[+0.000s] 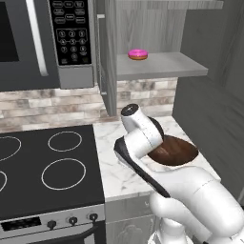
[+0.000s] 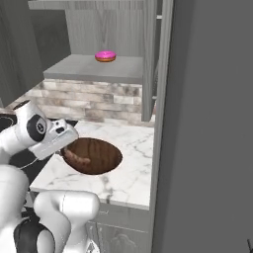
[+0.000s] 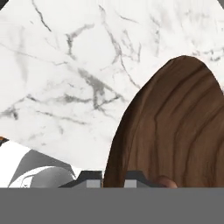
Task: Pick the potato from the cabinet and place it in the bowl. Then pick the bowl and place it in the sink. Then turn on the sink facuet.
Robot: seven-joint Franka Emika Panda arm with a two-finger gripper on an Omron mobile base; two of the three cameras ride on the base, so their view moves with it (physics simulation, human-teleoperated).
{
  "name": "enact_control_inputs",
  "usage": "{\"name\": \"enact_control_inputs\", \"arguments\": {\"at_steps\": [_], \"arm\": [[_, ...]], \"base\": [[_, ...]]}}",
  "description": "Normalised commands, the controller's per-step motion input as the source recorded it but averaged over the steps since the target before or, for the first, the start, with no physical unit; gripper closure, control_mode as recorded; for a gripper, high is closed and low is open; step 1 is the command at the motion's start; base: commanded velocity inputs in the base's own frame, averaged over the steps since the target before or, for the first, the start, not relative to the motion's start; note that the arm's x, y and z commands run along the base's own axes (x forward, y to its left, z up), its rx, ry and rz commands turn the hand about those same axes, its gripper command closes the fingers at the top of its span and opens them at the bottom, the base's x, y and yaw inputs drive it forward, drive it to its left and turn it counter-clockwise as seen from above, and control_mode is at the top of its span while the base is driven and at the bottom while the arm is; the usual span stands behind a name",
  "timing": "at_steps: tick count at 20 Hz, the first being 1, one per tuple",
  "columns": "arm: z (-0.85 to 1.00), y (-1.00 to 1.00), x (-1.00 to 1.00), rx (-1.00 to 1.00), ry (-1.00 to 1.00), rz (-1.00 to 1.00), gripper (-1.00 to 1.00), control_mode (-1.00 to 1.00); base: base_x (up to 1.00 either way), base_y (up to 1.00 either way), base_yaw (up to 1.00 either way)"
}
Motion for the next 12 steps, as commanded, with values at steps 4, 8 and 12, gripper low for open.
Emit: {"name": "enact_control_inputs", "arguments": {"at_steps": [4, 8, 12], "arm": [[0.99, 0.26, -0.89, -0.11, 0.0, 0.27, 1.0, -1.0], [0.84, 0.02, -0.87, -0.01, 0.0, 0.32, 1.0, -1.0], [0.42, -0.15, -0.71, 0.0, 0.0, 0.42, 1.0, -1.0]], "base": [[0.0, 0.0, 0.0], [0.0, 0.0, 0.0], [0.0, 0.0, 0.0]]}}
